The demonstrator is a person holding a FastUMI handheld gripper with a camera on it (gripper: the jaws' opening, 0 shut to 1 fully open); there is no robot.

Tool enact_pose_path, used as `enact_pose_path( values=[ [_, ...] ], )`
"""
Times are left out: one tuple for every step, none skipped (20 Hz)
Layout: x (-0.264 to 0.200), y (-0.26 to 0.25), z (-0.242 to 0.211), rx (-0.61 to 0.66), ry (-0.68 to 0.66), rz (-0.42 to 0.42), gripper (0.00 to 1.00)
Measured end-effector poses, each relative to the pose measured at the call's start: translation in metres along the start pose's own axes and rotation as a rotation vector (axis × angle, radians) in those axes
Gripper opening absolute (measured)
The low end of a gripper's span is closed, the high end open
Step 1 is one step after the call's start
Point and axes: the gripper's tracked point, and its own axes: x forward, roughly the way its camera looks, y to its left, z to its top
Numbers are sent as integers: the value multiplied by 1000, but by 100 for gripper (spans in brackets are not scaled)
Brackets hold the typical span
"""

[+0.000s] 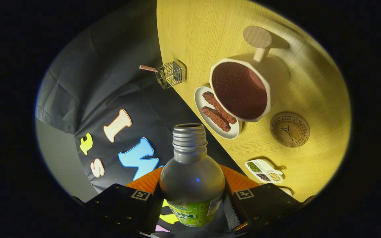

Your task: Take the bottle from table, then pour the juice into the cup, finally place the bottle on the coaster

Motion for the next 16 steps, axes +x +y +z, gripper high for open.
enact_pose_path(
  values=[
    [0, -2, 1, -5, 2, -2, 77],
    [0, -3, -1, -14, 5, -7, 77],
    [-1, -5, -1, -28, 9, -11, 77],
    [1, -6, -2, -43, 12, -13, 77],
    [0, -6, -2, -54, 12, -10, 77],
    [-2, -5, 0, -67, 11, -9, 77],
    [-3, -7, 0, -88, 11, -12, 77],
    [-4, -9, -1, -117, 14, -17, 77],
    [-5, -12, 0, -154, 18, -23, 77],
    [-6, -14, -1, -202, 23, -34, 77],
    [-8, -18, 0, -261, 27, -50, 77],
    [-10, -21, 0, -323, 32, -64, 77],
    [-11, -20, 2, -377, 36, -67, 77],
    [-13, -17, 2, -428, 39, -65, 77],
    [-13, -14, 2, -476, 46, -62, 77],
    [-15, -13, -1, -528, 50, -61, 77]
  ],
)
